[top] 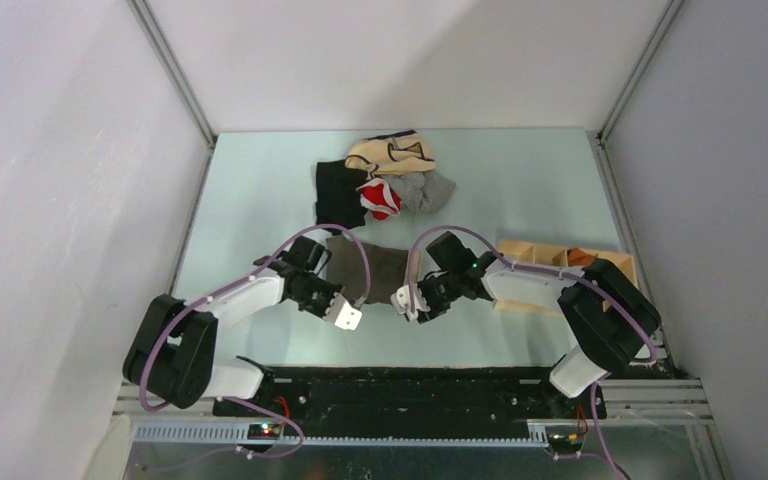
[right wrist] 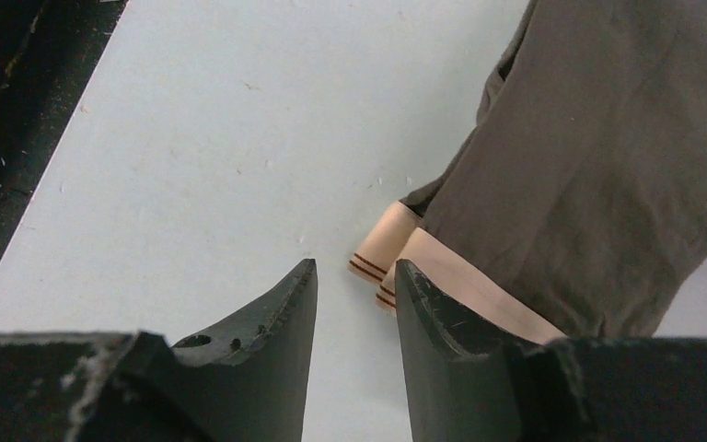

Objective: Roll the underwear
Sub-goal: Fold the underwear at the center of the board.

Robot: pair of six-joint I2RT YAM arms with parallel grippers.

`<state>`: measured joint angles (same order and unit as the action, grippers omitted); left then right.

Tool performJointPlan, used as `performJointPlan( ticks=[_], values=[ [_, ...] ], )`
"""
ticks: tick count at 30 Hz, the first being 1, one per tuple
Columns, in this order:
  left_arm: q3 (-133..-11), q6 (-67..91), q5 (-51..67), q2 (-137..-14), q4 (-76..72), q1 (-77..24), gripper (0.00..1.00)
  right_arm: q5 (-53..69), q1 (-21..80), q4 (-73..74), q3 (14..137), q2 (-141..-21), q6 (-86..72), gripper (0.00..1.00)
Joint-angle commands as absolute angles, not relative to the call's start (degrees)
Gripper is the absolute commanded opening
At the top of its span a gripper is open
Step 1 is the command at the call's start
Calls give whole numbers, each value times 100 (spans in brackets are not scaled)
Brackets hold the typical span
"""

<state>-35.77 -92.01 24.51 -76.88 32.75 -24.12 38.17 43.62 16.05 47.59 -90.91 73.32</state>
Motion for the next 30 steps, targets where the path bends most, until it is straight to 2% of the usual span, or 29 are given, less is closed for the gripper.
performJointPlan(
  ticks=[1, 12, 24, 30],
  values=[
    [-3462, -9300, 2475, -7644, 3107, -2476, 4, 3719, 4510, 1287, 4651, -9207, 7102, 42],
    [-3446, -9356, 2471, -7566, 3205, -2487, 3, 2934, 4780, 200, 4242, -9053, 6120, 44],
    [-3431, -9336, 2449, -7393, 3373, -2491, 2, 2399, 4783, 61, 4104, -8461, 5016, 42],
    [-3398, -9316, 2460, -7356, 3344, -2492, 2, 2364, 4774, -148, 4095, -8694, 4832, 45]
  ],
)
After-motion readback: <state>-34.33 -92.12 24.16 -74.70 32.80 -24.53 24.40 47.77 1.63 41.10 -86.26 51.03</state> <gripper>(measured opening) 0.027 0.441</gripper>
